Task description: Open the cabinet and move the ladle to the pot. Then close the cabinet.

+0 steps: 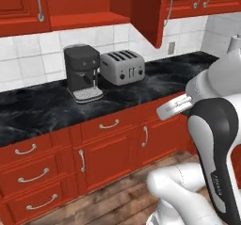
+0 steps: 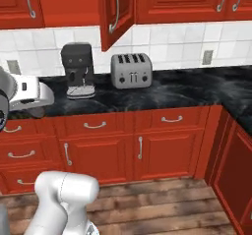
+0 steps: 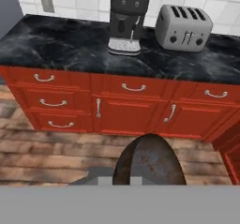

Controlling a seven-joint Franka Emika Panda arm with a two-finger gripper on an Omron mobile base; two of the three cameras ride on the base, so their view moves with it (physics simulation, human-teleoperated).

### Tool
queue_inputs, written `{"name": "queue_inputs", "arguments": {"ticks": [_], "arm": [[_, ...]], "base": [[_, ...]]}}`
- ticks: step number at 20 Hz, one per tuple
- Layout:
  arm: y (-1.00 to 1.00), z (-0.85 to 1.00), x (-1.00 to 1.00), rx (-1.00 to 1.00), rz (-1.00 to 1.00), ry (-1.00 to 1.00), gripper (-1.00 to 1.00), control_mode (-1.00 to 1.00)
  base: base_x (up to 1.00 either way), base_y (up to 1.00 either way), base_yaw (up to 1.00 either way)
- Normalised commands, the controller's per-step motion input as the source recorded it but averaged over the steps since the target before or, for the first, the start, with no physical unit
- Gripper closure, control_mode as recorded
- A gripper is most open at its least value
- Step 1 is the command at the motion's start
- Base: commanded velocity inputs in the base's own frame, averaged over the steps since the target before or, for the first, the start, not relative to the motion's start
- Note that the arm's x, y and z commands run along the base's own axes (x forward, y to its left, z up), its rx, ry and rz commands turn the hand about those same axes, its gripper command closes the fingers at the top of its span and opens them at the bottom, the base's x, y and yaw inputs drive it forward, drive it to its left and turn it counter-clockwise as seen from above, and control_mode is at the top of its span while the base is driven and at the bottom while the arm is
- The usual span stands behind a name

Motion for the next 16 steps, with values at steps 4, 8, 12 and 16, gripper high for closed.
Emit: {"name": "queue_inputs", "arguments": {"ticks": [4,8,12,16], "arm": [[0.00,0.00,0.00,0.00,0.00,0.00,1.00,1.00],[0.00,0.00,0.00,0.00,0.00,0.00,1.00,1.00],[0.00,0.00,0.00,0.00,0.00,0.00,1.00,1.00],[0.00,0.00,0.00,0.00,0.00,0.00,1.00,1.00]], "base": [[-0.05,-0.20,-0.76],[-0.11,-0.22,-0.76],[-0.14,-0.16,-0.75],[-0.16,-0.23,-0.72]]}}
